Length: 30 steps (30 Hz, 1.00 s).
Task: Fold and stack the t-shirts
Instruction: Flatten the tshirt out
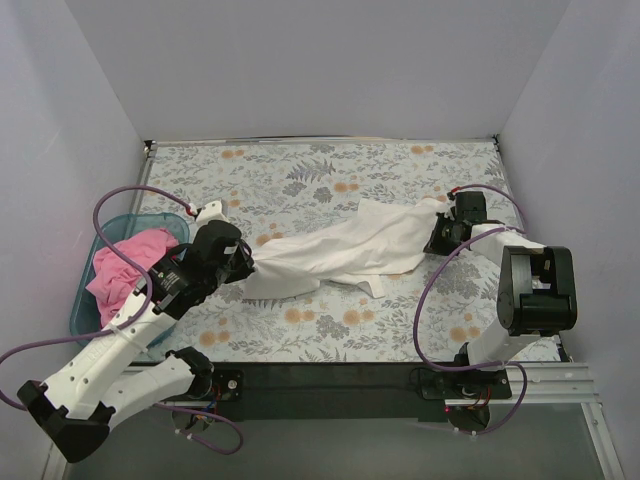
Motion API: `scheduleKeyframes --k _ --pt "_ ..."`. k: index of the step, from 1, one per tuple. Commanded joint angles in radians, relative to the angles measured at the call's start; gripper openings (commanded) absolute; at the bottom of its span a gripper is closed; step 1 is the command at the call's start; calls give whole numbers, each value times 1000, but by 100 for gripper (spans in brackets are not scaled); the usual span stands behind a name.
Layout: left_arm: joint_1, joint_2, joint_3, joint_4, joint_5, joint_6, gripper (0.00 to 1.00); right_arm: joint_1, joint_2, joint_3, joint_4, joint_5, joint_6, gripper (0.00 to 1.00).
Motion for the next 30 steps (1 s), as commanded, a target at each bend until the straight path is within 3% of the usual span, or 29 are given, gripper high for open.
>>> scheduleKeyframes --k 1,7,13,17,20,24,30 --pt "2 -26 9 -15 -27 0 0 -2 -6 30 33 -3 -11 1" --pt "2 -37 28 -33 -36 -1 0 37 -42 247 -147 88 -30 1" --pt "2 -25 38 -31 -42 5 0 273 148 610 -417 341 -92 1" --pt "2 -14 40 -22 -25 8 0 394 271 774 -504 405 -181 21" --pt "2 -7 45 -24 -17 8 0 382 235 725 -484 377 -175 39" --pt "2 -14 38 -19 -21 8 0 315 135 540 -370 293 -149 45" --pt "2 -17 20 -11 -17 2 0 161 43 387 -126 -24 -56 52"
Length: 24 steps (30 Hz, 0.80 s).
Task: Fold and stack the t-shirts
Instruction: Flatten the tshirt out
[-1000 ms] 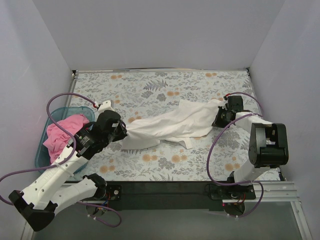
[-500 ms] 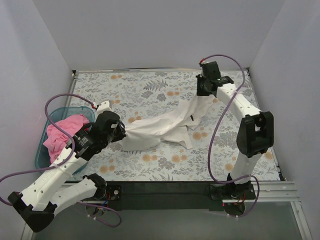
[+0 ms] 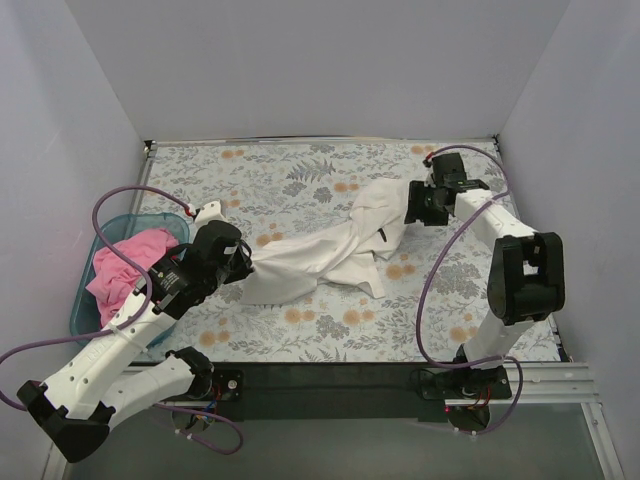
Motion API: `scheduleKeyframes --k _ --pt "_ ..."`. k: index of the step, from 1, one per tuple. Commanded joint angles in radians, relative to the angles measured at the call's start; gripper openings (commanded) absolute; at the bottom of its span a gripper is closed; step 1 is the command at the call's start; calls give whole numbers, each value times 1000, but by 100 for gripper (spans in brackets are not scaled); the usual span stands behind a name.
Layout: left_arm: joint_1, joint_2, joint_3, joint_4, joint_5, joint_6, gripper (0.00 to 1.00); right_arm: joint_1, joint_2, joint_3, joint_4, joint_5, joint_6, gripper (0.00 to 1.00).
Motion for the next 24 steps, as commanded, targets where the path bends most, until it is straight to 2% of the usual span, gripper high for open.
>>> scheduleKeyframes --k 1,3,9,17,24 --pt "2 -16 13 9 1 3 0 -52 -62 -25 205 -214 79 55" --pt "2 -16 6 18 7 -2 0 -55 -33 -16 271 -267 105 58" --pt "2 -15 -8 26 20 -14 0 -54 82 18 450 -323 243 57" --pt "2 -12 -19 29 30 -32 0 -52 263 108 523 -324 302 52" --pt "2 -10 -31 27 38 -37 0 -54 348 143 535 -311 314 49"
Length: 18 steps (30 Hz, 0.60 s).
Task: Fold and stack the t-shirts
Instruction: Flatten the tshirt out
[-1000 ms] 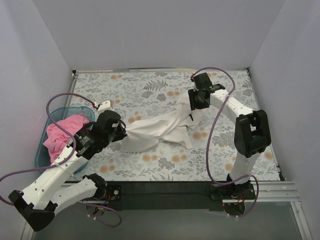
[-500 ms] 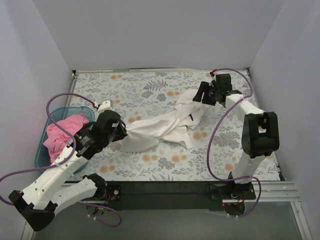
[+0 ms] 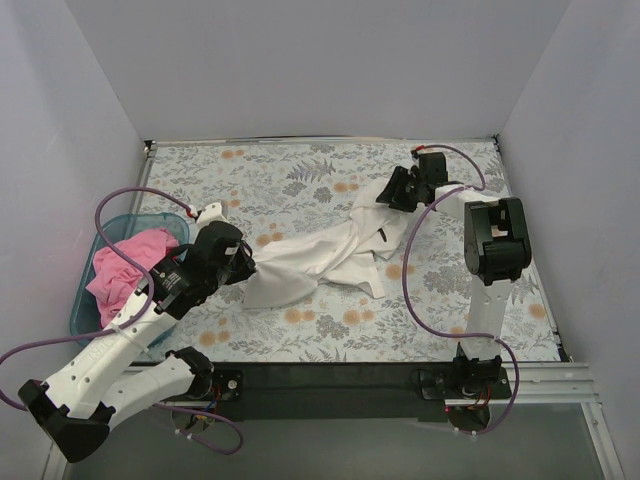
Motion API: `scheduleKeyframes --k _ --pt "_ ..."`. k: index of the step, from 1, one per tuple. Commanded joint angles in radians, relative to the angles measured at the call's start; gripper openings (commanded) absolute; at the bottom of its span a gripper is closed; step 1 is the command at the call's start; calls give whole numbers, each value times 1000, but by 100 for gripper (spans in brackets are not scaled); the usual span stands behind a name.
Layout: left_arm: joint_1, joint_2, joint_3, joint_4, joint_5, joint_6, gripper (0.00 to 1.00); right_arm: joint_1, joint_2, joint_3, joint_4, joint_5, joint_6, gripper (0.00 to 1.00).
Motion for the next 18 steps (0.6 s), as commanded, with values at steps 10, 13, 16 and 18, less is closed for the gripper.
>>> scheduleKeyframes --k 10,13,16,18 --pt "2 -17 -16 9 13 -11 0 -2 43 32 65 20 31 49" --pt "2 -21 -21 6 11 -15 0 -1 54 33 77 15 36 39" --pt "2 -24 -24 5 11 -17 0 -1 55 35 81 18 36 33" --pt "2 -27 -26 2 10 -18 0 -1 55 39 84 24 34 26"
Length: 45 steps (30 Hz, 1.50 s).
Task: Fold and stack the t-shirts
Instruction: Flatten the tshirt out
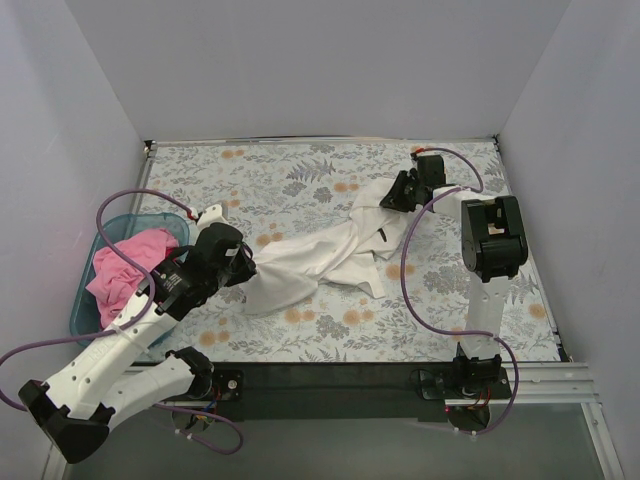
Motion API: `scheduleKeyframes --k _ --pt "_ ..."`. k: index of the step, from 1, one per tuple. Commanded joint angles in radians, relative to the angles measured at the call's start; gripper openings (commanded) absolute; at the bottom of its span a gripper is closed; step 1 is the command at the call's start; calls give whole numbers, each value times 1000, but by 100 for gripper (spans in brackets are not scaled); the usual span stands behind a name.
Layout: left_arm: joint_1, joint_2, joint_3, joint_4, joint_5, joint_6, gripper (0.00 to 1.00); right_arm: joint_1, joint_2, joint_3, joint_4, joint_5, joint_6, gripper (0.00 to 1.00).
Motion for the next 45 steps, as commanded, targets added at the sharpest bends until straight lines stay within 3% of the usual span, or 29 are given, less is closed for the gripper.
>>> scheduleKeyframes --k 1,5,12,16,24,31,35,38,45 --pt "2 -24 -8 -6 -3 -11 0 -1 6 39 39 18 1 20" --pt "2 -24 -8 -6 -12 -11 0 -1 -9 50 37 32 -9 1" --pt "2 -17 -19 5 -38 -9 0 -13 -141 51 4 77 -64 1" --pt "2 -12 -27 19 -69 -1 0 -45 -286 22 -101 120 -107 1" --pt "3 3 -27 48 -107 8 0 -153 -625 -258 -242 203 -160 1" --pt "12 11 -54 79 -142 15 0 -350 -909 -446 -333 253 -143 1" --pt "51 68 -67 196 -126 58 0 -371 -922 -450 -337 240 -143 1" --pt "139 150 -64 325 -58 120 0 -372 -894 -434 -337 222 -138 1" --pt "359 502 80 490 137 164 0 -374 -801 -403 -336 220 -147 1"
